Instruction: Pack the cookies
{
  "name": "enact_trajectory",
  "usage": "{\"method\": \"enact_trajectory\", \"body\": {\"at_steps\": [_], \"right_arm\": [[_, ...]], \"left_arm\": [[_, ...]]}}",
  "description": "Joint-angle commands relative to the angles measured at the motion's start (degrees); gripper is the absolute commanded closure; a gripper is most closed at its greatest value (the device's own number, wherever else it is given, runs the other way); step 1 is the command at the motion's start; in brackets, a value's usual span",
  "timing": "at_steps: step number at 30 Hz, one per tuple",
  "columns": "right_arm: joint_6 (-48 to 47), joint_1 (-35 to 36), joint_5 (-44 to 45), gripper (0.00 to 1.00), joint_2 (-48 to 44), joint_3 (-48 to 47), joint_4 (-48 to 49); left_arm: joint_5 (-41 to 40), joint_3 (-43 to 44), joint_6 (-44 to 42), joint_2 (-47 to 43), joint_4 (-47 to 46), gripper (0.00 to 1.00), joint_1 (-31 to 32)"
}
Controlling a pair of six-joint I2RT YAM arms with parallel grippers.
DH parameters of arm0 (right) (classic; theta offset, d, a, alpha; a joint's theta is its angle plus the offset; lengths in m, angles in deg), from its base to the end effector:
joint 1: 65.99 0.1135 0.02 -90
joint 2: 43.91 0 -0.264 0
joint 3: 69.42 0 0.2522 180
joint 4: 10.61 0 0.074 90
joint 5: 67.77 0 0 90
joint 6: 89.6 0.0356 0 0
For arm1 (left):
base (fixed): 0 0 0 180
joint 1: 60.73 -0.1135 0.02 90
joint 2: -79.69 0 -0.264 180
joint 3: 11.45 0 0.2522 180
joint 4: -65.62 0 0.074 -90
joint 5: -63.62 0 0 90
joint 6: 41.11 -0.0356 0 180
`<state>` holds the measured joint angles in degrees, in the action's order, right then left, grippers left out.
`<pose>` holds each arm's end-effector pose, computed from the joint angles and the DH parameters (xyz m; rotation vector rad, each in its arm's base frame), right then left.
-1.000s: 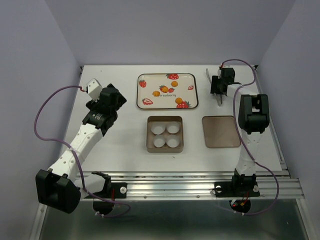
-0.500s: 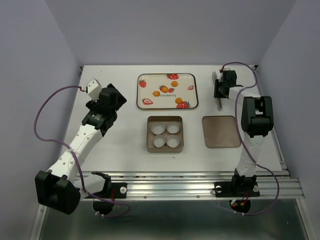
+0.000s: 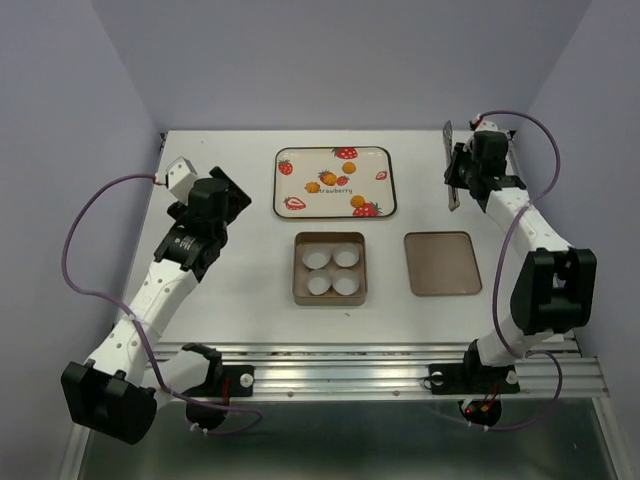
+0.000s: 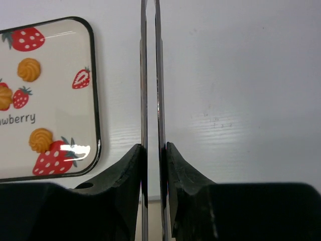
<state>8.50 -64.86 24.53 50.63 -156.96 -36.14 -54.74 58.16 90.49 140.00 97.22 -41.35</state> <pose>0.3836 0.0061 0.2870 0.1535 2.1330 0.0515 0.2278 -0.0622 0.3436 -0.6789 1.7939 -0.2318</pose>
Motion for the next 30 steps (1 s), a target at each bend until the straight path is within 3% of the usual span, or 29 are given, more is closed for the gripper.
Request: {"method": "enact_trajectory", "body": {"at_steps": [1,7,16,30], "right_arm": [[3.2,-0.4,-6.4,0.75,-7.2,2.9,-4.2],[5.8,0.4,-15.2,0.68,-15.9,7.1,-10.3],[6.3,5.5,-15.0,0.59,-19.0,5.8,-15.6],[4.3,21.4,-2.7,0.51,-11.1,-1.0,-17.4]], "left_arm": [[0.9,-0.2,-0.4,-2.7,0.6,0.01,-0.2],[2.9,-0.6,-0.5,-3.9,1.5,0.01,-0.2],[3.0,-1.8,0.1,-4.3,2.0,0.01,-0.2],[2.5,-3.6,1.2,-6.6,3.4,0.01,-0.3]]}}
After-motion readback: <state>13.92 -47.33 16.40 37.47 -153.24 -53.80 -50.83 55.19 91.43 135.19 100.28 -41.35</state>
